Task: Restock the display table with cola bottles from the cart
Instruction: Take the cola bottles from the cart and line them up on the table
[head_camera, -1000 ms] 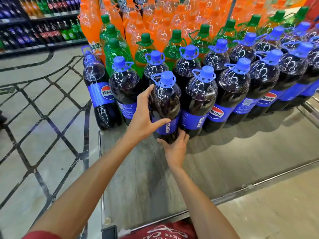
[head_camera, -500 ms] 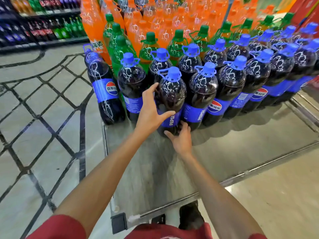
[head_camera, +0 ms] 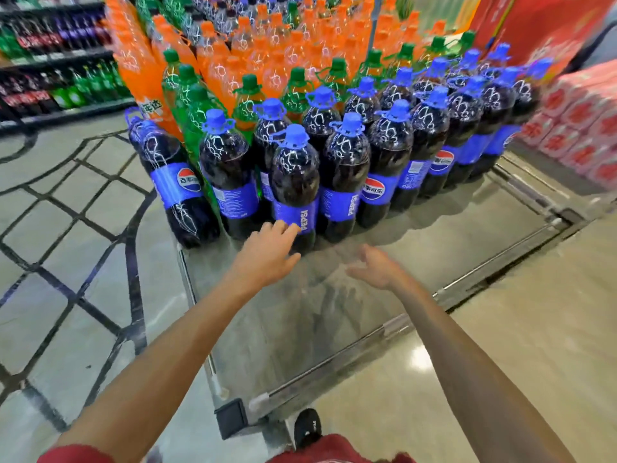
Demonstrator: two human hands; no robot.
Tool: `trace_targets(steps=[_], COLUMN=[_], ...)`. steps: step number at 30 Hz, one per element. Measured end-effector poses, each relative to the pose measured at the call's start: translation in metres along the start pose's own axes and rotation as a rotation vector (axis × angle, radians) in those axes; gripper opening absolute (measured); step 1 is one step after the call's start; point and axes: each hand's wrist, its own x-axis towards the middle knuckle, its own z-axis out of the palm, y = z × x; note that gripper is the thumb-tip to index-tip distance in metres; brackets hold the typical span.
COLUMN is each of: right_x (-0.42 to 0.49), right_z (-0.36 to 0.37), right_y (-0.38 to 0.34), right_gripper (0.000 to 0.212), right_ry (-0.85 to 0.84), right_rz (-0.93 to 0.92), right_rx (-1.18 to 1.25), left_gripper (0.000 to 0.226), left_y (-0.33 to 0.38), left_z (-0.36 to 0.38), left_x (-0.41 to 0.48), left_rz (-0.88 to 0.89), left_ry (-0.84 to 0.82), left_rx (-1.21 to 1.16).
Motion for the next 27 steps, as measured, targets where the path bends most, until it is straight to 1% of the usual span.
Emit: trace_targets(steps=[2, 5, 10, 12, 14, 17, 21, 27], right_x=[-0.024, -0.066, -0.143, -0.177, -0.214, -0.274, -0.346, -0.447], right_z=[-0.015, -0.032, -0.046, -0.048, -0.048, -0.044, -0.029, 0.015], right_y=[0.014, 0.039, 0.078, 0.094, 0.111, 0.139, 0.18, 0.236], right_gripper=[0.06, 0.065, 0.061, 0.061, 0.062, 0.055, 0.059, 0.063], right_ry=[0.007, 0.024, 0.149, 0.185, 0.206, 0.226, 0.199, 0.179], right_rz=[0.037, 0.122, 0.214, 0.273, 0.31, 0.369, 0.477, 0.688], right_rx=[-0.126, -0.236, -0.291, -0.312, -0.337, -0.343, -0.298, -0.166], left_gripper=[0.055, 0.058, 0.061, 0.063, 0.061, 0.057, 0.054, 0.063], left_y=[0.017, 0.051, 0.121, 0.153, 0.186, 0.237, 0.306, 0.392], left_z=[-0.007, -0.014, -0.018, -0.019, -0.018, -0.014, -0.007, 0.016], left_x=[0.005, 0.009, 0.004, -0.003, -0.013, -0.036, -0.081, -0.136], left_rz=[0.03, 0.067, 0.181, 0.232, 0.291, 0.388, 0.529, 0.76], left_ry=[-0.064, -0.156, -0.21, -0.236, -0.227, -0.234, -0.256, -0.321], left_rx=[0.133, 0.226, 0.34, 0.363, 0.351, 0.31, 0.295, 0.329])
